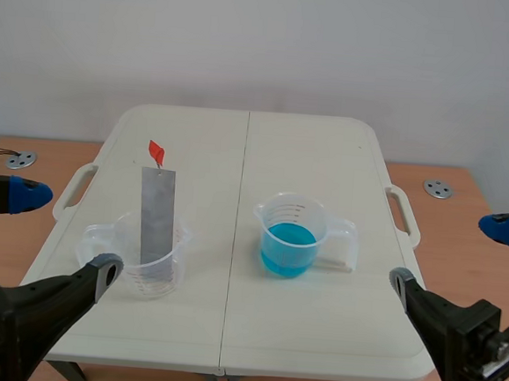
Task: Hold the metal plate by the orange handle, dip it into the blue solution, take it out and point at it, then put the plate back in the beaker on the left.
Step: 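Lift the metal plate out of the left beaker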
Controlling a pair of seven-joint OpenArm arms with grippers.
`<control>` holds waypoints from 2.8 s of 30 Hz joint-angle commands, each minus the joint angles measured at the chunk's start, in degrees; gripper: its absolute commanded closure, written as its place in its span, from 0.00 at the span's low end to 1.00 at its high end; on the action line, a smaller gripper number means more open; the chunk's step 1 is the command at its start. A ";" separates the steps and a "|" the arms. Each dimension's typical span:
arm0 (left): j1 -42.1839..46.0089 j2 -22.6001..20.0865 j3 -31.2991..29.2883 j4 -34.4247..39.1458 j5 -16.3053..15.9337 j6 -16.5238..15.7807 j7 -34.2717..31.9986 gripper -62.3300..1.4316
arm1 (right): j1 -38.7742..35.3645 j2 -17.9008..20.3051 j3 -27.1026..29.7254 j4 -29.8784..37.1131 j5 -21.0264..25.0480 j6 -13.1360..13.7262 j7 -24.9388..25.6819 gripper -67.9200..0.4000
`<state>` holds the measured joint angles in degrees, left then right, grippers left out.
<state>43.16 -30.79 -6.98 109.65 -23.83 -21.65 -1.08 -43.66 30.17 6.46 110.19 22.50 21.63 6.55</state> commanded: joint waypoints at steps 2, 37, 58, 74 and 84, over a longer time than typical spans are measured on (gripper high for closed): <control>-0.04 0.15 -0.11 0.68 -0.61 -0.13 -0.76 0.00 | 0.50 0.61 0.44 0.48 0.59 -0.22 0.90 0.02; -0.02 0.15 -0.11 0.68 -0.59 -0.13 -0.76 0.00 | 2.75 0.61 0.28 0.48 -0.74 0.42 2.03 0.02; 11.32 0.15 -7.87 0.68 7.19 0.94 -7.87 0.94 | 24.57 0.52 -14.49 0.42 -2.84 1.29 -6.12 0.02; 28.28 4.57 -31.19 0.66 7.17 0.96 -20.11 0.94 | 38.99 -9.07 -26.73 -9.90 -9.79 1.33 -11.37 0.02; 31.34 9.07 -33.70 0.55 11.56 0.92 -20.28 0.94 | 48.06 -16.09 -31.54 -21.64 -10.78 2.01 -11.34 0.02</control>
<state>73.89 -22.06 -40.80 109.65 -11.77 -20.88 -20.25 2.79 14.41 -24.93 88.12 11.33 23.20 -5.48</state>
